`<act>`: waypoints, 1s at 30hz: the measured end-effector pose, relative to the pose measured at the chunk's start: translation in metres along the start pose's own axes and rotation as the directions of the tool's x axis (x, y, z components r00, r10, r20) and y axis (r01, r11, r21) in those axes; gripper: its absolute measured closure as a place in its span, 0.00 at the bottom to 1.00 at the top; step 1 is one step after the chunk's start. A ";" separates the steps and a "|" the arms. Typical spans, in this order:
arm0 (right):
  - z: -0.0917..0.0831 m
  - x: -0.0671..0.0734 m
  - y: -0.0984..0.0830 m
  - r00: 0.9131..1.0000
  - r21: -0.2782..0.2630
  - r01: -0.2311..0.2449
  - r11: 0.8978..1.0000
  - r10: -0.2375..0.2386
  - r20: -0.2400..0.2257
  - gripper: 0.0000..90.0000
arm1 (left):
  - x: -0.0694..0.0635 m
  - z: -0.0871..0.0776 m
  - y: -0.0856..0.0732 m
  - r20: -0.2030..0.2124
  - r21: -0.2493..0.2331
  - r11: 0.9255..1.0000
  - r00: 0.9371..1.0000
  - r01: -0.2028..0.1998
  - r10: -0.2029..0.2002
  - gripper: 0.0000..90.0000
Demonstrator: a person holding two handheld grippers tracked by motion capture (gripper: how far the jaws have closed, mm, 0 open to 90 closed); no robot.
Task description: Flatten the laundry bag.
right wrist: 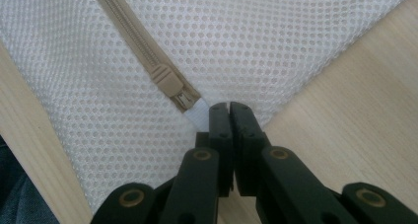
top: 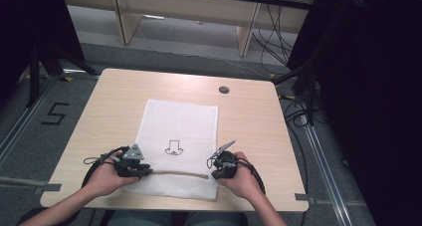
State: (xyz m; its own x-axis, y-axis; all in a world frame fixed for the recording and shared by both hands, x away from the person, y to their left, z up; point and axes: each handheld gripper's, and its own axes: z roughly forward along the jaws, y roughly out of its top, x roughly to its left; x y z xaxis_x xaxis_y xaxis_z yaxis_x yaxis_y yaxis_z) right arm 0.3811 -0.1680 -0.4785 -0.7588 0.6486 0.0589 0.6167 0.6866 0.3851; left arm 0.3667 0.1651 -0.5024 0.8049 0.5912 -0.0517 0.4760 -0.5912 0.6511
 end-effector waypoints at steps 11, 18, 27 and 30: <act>-0.003 0.004 0.002 1.000 -0.032 0.022 0.999 -0.022 -0.002 0.97 | -0.002 -0.003 0.004 0.042 -0.048 0.999 0.999 0.016 -0.014 0.75; -0.008 0.010 0.006 0.999 -0.042 0.036 0.998 -0.036 -0.007 1.00 | -0.020 0.005 0.026 0.112 -0.147 0.989 0.993 -0.025 0.042 0.61; -0.008 0.008 0.005 1.000 -0.051 0.009 0.999 -0.010 -0.021 1.00 | -0.030 0.028 0.048 0.171 -0.146 0.986 0.980 -0.075 0.100 0.47; -0.012 0.008 0.006 1.000 -0.070 -0.002 0.998 0.000 -0.024 1.00 | -0.032 0.031 0.051 0.177 -0.140 0.988 0.980 -0.062 0.086 0.51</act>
State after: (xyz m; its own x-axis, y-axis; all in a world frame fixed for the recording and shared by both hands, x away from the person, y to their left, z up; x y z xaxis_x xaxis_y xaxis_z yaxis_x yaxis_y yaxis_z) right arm 0.3756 -0.1628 -0.4644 -0.7636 0.6406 0.0808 0.6017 0.6607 0.4488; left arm 0.3757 0.0990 -0.4914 0.8929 0.4316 -0.1284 0.3712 -0.5442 0.7524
